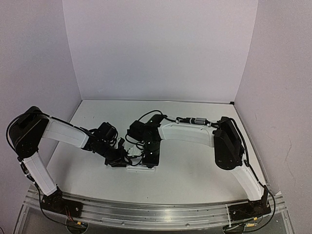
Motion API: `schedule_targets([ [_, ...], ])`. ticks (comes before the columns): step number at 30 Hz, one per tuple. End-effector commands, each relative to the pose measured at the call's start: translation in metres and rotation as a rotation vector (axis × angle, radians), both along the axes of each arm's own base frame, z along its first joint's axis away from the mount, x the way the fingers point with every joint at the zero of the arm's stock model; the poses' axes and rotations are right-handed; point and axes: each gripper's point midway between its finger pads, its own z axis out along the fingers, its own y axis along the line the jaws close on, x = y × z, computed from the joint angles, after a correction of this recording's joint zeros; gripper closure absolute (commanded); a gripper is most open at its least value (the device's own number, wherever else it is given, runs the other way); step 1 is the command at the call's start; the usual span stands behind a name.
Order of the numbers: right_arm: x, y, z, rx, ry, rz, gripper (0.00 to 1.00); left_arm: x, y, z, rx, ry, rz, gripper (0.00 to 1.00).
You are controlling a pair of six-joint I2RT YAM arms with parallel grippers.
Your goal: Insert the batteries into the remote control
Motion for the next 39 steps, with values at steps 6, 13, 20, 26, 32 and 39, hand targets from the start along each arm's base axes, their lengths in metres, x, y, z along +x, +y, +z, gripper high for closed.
schedule_targets([
  [6,-0.017,0.063,0.005,0.216,0.097,0.005,1.00,-0.002,-0.046,0.040,-0.216,-0.095,-0.128,0.70],
  [13,-0.026,0.070,0.001,0.235,0.153,0.003,1.00,-0.003,-0.046,0.041,-0.222,-0.096,-0.122,0.70],
  [20,-0.020,0.056,-0.009,0.177,0.108,-0.017,0.91,-0.003,-0.040,0.034,-0.181,-0.081,-0.092,0.71],
  [26,-0.022,0.046,-0.012,0.148,0.105,-0.025,0.80,-0.004,-0.036,0.028,-0.160,-0.071,-0.074,0.70],
  [32,-0.020,0.042,-0.010,0.138,0.086,-0.029,0.69,-0.003,-0.034,0.027,-0.147,-0.075,-0.069,0.70],
  [39,-0.021,0.042,-0.006,0.143,0.087,-0.027,0.59,-0.003,-0.032,0.027,-0.137,-0.077,-0.060,0.70],
])
